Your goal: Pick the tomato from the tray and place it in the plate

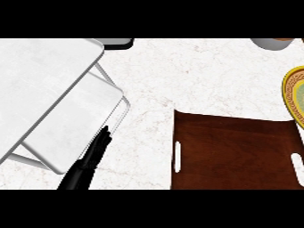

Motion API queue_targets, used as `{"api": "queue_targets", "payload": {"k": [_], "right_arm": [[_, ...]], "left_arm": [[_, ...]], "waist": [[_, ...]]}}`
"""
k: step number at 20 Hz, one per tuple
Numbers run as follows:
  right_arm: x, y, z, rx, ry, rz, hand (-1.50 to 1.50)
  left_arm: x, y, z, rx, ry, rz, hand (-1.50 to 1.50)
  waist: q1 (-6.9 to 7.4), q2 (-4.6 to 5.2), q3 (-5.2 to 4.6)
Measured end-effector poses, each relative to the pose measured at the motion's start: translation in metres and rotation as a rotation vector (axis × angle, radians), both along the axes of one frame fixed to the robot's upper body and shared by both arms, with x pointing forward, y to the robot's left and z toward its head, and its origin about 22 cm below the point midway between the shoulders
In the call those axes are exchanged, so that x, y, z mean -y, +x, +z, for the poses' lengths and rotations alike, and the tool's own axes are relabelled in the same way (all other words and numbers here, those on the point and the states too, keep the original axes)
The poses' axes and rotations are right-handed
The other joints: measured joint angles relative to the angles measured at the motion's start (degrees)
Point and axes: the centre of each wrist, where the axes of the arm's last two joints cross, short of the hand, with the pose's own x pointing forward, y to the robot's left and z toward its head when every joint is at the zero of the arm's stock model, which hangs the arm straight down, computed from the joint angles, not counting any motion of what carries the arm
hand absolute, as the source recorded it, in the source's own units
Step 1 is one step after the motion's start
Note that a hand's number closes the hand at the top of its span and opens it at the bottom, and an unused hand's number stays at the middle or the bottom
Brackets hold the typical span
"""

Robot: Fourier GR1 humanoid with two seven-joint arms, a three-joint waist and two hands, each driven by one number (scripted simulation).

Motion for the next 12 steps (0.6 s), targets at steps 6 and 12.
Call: {"api": "queue_targets", "payload": {"k": [6, 12], "right_arm": [[-0.008, 0.020, -0.016, -0.035, 0.096, -0.055, -1.50], [-0.010, 0.035, -0.013, 0.108, 0.261, -0.091, -1.50]], "left_arm": [[-0.001, -0.001, -0.001, -0.001, 0.004, 0.017, 0.00], [-0.004, -0.005, -0.001, -0.015, -0.002, 0.033, 0.00]], "waist": [[-0.46, -0.11, 0.08], [-1.66, -0.33, 0.14]]}}
